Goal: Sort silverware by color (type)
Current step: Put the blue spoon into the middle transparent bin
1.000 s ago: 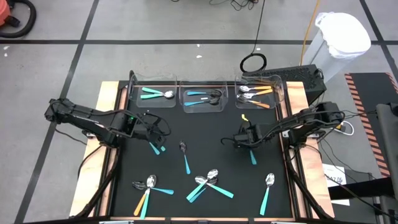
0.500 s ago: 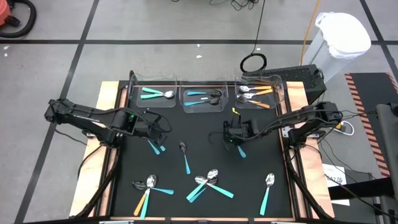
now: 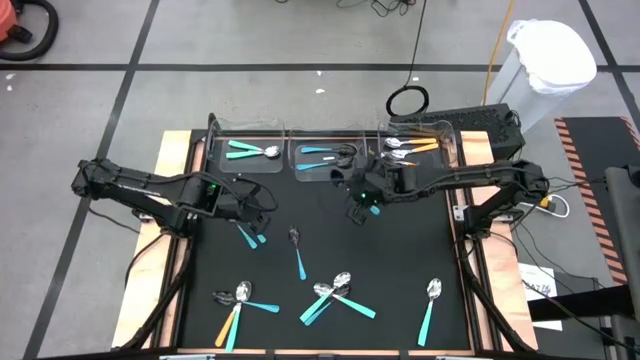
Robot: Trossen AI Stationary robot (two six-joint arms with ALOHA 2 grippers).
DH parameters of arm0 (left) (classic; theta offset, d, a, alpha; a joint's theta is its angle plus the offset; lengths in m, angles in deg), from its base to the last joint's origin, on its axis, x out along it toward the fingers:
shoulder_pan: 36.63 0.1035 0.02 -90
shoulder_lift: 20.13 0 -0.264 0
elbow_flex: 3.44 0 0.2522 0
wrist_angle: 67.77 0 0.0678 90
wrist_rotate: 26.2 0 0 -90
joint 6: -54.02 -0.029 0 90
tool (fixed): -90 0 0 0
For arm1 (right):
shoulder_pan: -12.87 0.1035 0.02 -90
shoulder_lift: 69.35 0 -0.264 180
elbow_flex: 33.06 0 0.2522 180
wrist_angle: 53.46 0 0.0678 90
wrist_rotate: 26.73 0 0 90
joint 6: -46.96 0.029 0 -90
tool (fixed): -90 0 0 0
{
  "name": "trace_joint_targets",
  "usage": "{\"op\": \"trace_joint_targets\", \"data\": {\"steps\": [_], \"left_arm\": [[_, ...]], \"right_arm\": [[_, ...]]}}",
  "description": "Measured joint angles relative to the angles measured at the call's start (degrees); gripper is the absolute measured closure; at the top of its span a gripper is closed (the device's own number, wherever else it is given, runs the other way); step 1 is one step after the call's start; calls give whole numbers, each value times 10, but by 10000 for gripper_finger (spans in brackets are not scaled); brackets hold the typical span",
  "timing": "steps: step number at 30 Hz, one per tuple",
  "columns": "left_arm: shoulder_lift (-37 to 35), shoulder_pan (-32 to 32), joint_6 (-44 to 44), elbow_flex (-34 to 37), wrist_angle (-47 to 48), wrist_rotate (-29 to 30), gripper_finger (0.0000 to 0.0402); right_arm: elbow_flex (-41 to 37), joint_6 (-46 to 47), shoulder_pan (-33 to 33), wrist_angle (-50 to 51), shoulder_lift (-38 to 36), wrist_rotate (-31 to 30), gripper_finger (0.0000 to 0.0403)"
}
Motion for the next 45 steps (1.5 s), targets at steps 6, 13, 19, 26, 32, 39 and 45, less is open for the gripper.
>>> {"op": "trace_joint_targets", "data": {"steps": [6,13,19,26,32,39,45], "left_arm": [[0,0,23,0,-9,0,152],[0,0,44,0,-8,1,152],[0,0,45,0,-16,14,152],[0,0,41,0,-81,61,152],[0,17,45,0,-81,40,152],[0,32,77,0,-84,24,152],[0,27,112,0,-84,19,152]], "right_arm": [[9,-151,-22,-75,0,1,394],[9,-273,-46,-159,0,3,392],[9,-369,-73,-230,1,4,391],[9,-420,-113,-322,31,94,391],[31,-462,-131,-343,70,121,390],[66,-526,-149,-335,118,127,390],[81,-564,-168,-321,144,140,390]]}}
